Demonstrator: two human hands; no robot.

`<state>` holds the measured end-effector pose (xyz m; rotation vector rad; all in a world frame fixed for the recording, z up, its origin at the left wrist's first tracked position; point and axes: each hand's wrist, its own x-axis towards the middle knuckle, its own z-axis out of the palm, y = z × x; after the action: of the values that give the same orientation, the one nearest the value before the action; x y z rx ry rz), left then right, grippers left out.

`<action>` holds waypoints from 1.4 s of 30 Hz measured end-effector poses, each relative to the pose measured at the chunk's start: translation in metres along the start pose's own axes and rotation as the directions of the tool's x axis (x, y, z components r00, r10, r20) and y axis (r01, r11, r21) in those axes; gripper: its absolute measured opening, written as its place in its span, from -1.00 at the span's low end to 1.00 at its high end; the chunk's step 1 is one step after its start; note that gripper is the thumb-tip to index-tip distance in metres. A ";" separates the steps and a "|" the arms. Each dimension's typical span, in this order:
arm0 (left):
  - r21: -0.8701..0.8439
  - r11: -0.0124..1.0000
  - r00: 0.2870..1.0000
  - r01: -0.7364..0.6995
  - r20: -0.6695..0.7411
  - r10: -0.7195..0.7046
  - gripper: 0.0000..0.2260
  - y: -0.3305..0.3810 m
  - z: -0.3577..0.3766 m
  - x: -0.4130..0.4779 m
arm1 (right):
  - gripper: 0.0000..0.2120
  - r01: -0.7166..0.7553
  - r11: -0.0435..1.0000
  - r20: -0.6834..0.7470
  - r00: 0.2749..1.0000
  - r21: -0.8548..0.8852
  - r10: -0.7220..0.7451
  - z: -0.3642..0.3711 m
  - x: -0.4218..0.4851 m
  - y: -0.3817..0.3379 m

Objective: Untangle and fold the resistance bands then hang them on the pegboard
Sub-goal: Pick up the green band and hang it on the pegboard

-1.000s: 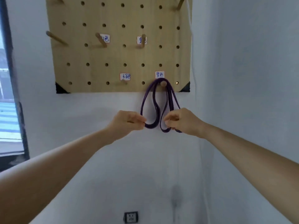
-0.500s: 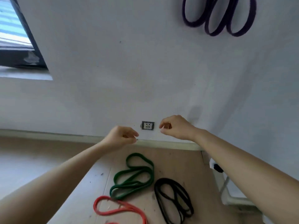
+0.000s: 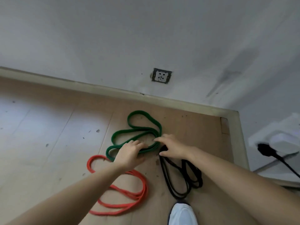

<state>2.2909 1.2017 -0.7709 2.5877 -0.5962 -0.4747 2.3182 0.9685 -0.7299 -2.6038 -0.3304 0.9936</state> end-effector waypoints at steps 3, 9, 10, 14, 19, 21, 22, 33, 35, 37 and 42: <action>0.121 0.992 0.998 0.018 -0.066 -0.010 -0.47 -0.009 0.031 0.014 | -0.31 -0.033 0.997 -0.082 0.996 0.065 0.038 0.022 0.019 0.018; 0.115 0.991 0.986 0.072 -0.160 -0.054 -0.69 -0.015 0.055 0.032 | -0.32 -0.076 0.989 -0.108 0.990 0.130 0.090 0.039 0.037 0.027; 0.103 0.993 0.987 0.059 -0.158 -0.043 -0.72 -0.016 0.054 0.033 | -0.34 -0.069 0.986 -0.116 0.989 0.155 0.088 0.040 0.038 0.026; 0.031 0.999 0.991 -0.018 -0.134 0.022 -0.74 -0.020 0.041 0.024 | -0.52 -0.022 0.969 -0.191 0.979 0.247 0.071 0.040 0.040 0.022; -0.035 0.998 0.991 -0.059 -0.118 0.054 -0.81 -0.014 0.000 0.009 | -0.59 0.074 0.942 -0.214 0.977 0.328 -0.002 0.028 0.032 0.005; -0.063 0.996 0.993 -0.067 -0.106 0.060 -0.82 -0.011 -0.027 0.005 | -0.58 0.119 0.930 -0.221 0.974 0.347 -0.042 0.014 0.027 -0.009; -0.088 0.994 0.993 -0.062 -0.110 0.052 -0.82 -0.009 -0.043 0.003 | -0.56 0.137 0.929 -0.218 0.974 0.344 -0.063 0.004 0.025 -0.018; -0.236 0.971 0.998 -0.049 -0.053 0.038 -0.64 0.012 -0.221 -0.031 | -0.73 0.319 0.912 -0.285 0.927 0.257 -0.244 -0.114 -0.028 -0.114; -0.159 0.982 0.991 -0.100 -0.107 0.084 -0.63 0.021 -0.246 -0.043 | -0.74 0.342 0.908 -0.329 0.909 0.243 -0.254 -0.132 -0.051 -0.128; -0.068 0.989 0.979 -0.133 -0.166 0.121 -0.64 0.033 -0.266 -0.054 | -0.76 0.372 0.899 -0.374 0.887 0.231 -0.271 -0.146 -0.075 -0.143; -0.046 0.983 0.949 -0.176 -0.275 0.157 -0.66 0.071 -0.304 -0.085 | -0.83 0.409 0.888 -0.444 0.849 0.211 -0.286 -0.177 -0.139 -0.178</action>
<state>2.3221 1.2870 -0.4608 2.4509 -0.6801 -0.0819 2.3199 1.0466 -0.4541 -2.2787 -0.4870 0.3347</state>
